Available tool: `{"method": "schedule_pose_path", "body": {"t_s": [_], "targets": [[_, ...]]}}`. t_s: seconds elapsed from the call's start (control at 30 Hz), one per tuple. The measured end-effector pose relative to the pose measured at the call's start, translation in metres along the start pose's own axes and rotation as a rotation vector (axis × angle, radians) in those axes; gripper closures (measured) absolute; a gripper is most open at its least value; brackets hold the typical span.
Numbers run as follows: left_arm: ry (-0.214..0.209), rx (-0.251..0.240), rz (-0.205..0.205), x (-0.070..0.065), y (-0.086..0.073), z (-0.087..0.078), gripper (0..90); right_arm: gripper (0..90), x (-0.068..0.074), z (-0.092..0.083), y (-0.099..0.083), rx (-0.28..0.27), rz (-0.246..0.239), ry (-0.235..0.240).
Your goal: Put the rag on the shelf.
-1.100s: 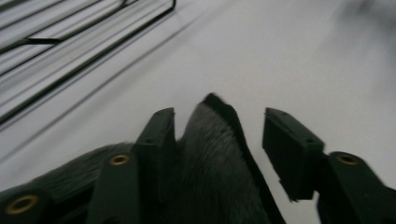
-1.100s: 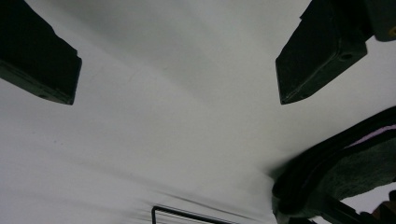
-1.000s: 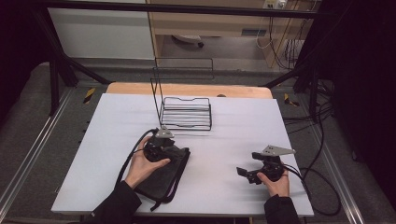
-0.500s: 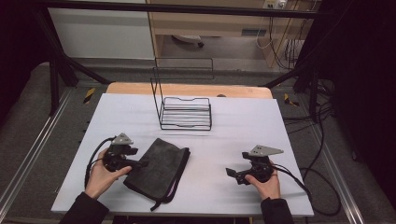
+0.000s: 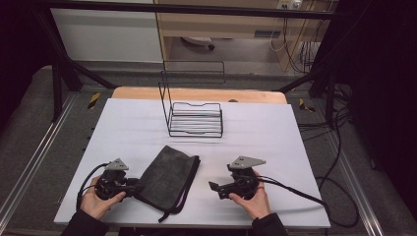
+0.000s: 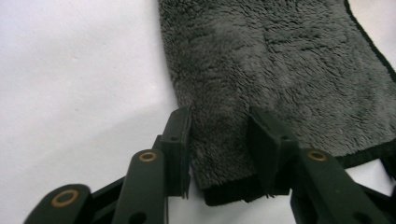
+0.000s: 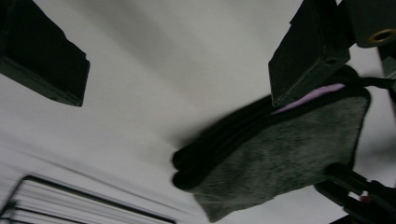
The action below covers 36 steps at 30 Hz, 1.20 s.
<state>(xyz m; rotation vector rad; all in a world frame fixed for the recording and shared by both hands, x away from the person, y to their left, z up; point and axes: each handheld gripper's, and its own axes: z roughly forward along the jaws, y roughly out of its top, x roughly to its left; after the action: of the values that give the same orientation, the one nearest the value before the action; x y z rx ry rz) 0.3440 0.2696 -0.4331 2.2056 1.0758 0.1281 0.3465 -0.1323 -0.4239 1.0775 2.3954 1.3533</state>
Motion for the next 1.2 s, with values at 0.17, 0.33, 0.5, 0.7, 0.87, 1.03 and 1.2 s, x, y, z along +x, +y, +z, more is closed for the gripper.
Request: {"method": "schedule_pose_path", "body": {"t_s": [0.17, 0.33, 0.5, 0.7, 0.87, 1.03, 1.2], "targets": [[-0.026, -0.005, -0.024, -0.002, -0.005, -0.001, 67.1, 20.5, 0.03, 0.017, 0.002, 0.005, -0.023, 0.057], [-0.044, 0.011, -0.035, -0.005, -0.005, 0.0, 72.0, 31.8, 0.047, 0.032, -0.001, 0.031, -0.019, 0.087], [-0.043, 0.006, -0.039, -0.006, -0.007, 0.0, 74.5, 40.1, 0.061, 0.05, -0.007, 0.08, 0.004, 0.1], [-0.032, -0.011, -0.039, -0.007, -0.008, 0.001, 79.2, 46.3, 0.074, 0.063, -0.012, 0.102, 0.018, 0.073], [-0.021, -0.018, -0.018, -0.008, -0.009, 0.0, 81.7, 50.4, 0.078, 0.067, -0.012, 0.105, 0.024, 0.053], [0.006, -0.027, 0.008, -0.011, -0.01, 0.0, 82.5, 51.1, 0.088, 0.071, -0.014, 0.089, 0.014, 0.036], [0.015, -0.028, 0.0, -0.012, -0.01, 0.001, 82.1, 56.4, 0.095, 0.072, -0.017, 0.065, 0.031, 0.006]]}}
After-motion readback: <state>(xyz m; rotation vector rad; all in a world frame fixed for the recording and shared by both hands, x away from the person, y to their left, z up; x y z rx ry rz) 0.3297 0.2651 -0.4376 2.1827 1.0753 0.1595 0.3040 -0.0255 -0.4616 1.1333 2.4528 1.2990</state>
